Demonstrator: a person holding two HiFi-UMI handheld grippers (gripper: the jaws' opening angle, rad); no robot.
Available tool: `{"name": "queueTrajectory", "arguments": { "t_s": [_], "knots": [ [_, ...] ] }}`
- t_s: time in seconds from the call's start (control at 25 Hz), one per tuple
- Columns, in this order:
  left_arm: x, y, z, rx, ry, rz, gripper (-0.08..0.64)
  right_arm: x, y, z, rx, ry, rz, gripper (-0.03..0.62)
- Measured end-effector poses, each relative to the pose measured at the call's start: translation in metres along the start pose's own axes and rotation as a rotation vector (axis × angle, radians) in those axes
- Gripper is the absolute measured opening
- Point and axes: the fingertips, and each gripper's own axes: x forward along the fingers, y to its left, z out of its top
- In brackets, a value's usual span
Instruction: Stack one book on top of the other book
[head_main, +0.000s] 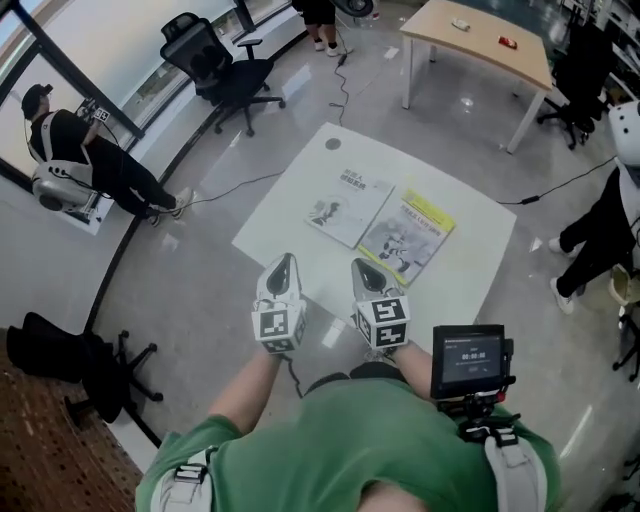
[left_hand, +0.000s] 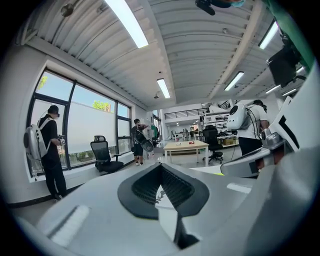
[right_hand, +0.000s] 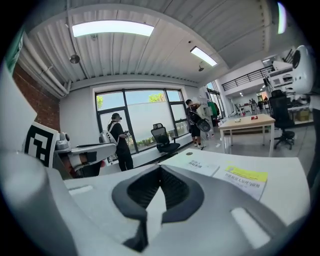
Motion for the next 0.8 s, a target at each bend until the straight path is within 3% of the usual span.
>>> {"name": "queueTrajectory", "arguments": {
  "t_s": [0.36, 0.8],
  "knots": [
    [0.078, -0.012, -0.019, -0.001, 0.028, -0.100, 0.005, 0.022, -0.056, -0.003, 0.030, 0.008, -0.118, 0.002],
    [0.154, 0.010, -0.039, -0.022, 0.052, -0.320, 0.005, 0.063, -0.076, -0.004, 0.069, 0.052, -0.363, 0.002]
  ]
}}
